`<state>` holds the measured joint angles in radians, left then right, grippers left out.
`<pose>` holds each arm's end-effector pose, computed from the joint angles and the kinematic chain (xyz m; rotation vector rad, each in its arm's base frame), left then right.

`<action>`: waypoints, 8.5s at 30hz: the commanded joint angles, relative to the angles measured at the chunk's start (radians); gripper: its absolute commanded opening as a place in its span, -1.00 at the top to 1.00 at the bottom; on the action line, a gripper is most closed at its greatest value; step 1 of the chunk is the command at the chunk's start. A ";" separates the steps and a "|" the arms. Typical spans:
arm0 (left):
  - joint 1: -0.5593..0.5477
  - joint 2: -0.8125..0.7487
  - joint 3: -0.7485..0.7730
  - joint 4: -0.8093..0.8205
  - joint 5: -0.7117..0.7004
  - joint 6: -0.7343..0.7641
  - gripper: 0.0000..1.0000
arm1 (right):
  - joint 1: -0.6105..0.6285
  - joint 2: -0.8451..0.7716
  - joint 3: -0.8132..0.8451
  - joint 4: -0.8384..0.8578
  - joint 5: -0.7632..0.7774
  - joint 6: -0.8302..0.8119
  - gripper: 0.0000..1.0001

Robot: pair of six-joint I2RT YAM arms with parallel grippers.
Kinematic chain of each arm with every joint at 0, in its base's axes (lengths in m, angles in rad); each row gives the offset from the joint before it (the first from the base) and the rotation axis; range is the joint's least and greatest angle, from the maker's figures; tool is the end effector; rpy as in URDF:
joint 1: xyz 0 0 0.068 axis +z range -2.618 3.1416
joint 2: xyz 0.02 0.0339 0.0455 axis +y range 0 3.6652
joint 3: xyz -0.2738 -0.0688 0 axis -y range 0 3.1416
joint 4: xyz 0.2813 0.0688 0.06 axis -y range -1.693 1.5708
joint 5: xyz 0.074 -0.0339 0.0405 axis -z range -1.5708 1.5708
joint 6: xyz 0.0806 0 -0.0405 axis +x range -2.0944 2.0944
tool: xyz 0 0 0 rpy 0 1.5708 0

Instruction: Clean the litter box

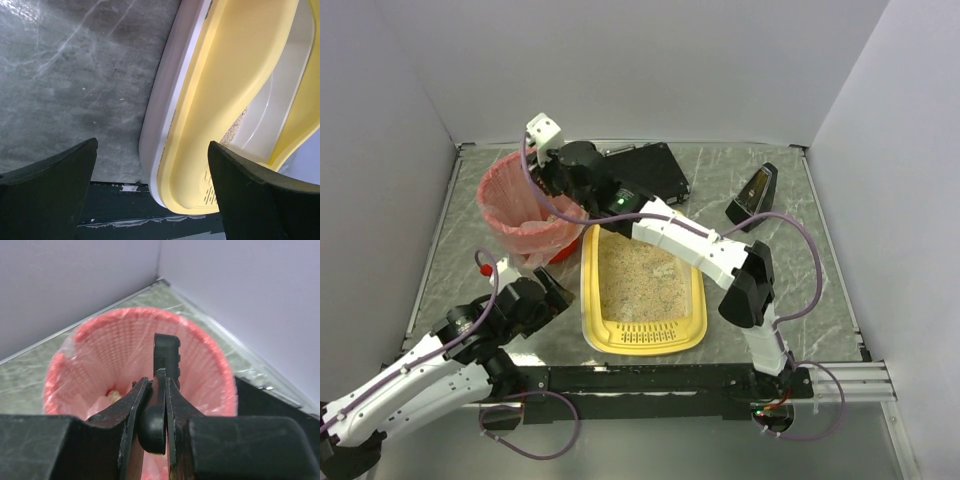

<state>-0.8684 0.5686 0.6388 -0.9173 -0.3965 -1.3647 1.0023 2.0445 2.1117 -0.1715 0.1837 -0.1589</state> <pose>0.1297 -0.1050 0.2293 -0.7704 2.2936 -0.6079 0.3214 0.4757 0.4199 -0.8099 1.4903 0.4812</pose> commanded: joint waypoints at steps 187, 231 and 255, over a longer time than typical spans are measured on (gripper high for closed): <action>0.005 0.547 0.381 -0.069 -0.117 0.360 -0.59 | -0.396 -0.471 -1.201 0.196 -0.922 0.943 1.00; 0.005 0.568 0.254 0.093 -0.019 0.369 -0.36 | -0.389 -0.572 -1.191 0.165 -0.748 0.860 1.00; 0.003 0.554 0.231 0.008 -0.001 0.458 -0.30 | -0.514 -0.809 -1.245 0.165 -0.716 1.018 1.00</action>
<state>-0.8608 1.1446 0.8818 -0.8841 -0.3969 -0.9249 0.5251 1.3544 0.8982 -0.0448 -0.5022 0.8219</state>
